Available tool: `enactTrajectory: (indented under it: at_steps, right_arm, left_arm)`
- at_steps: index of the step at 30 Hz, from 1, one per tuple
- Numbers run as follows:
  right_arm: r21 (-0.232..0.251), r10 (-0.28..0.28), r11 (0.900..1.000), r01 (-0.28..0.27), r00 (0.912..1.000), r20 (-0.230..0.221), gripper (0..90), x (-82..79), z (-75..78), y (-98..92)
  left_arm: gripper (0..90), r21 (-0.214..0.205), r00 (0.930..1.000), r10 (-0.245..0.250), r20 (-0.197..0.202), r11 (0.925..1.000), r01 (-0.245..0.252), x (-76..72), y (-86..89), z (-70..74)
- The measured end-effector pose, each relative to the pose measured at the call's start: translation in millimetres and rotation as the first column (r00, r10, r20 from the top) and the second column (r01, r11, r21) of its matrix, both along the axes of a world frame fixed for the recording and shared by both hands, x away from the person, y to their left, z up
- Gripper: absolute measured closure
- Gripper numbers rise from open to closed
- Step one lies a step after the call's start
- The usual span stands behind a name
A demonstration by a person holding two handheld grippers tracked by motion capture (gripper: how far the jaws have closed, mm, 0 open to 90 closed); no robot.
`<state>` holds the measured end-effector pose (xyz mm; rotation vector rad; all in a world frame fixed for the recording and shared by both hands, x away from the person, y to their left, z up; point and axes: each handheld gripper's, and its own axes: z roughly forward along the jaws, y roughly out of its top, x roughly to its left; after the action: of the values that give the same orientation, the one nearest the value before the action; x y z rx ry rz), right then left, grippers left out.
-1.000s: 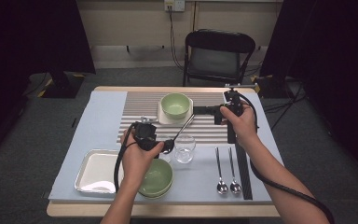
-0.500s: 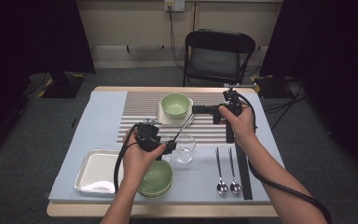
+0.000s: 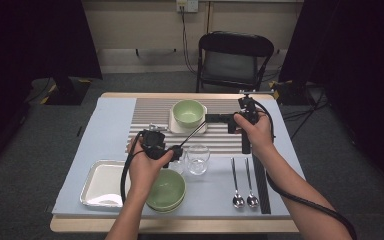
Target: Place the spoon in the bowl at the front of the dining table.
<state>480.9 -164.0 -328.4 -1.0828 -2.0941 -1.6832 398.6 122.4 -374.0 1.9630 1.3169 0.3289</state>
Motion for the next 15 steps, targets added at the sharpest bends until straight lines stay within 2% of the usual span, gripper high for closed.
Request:
enactTrajectory:
  at_steps: [4,7,10,15]
  right_arm:
    - [0.0,-0.001,1.0,0.001,1.0,-0.006,89.9,0.0,-1.9,0.7]
    - [0.005,-0.005,1.0,0.005,0.9999,-0.011,89.9,0.7,-1.4,0.9]
    - [0.006,-0.01,0.9999,0.01,0.9999,-0.003,89.9,2.0,-0.1,0.7]
    - [0.006,-0.024,0.9997,0.024,0.9997,0.005,89.9,4.6,2.6,-1.9]
  left_arm:
    - [31.9,0.0,1.0,0.001,-0.001,1.0,-0.001,0.1,0.0,0.9]
    - [32.1,-0.004,0.9998,-0.02,-0.001,0.9998,0.02,-1.6,1.2,2.6]
    - [31.2,-0.044,0.9996,-0.029,-0.002,0.9986,0.029,-5.2,1.8,3.2]
    - [29.2,-0.083,0.9982,-0.06,-0.008,0.9948,0.059,-11.3,5.2,4.4]
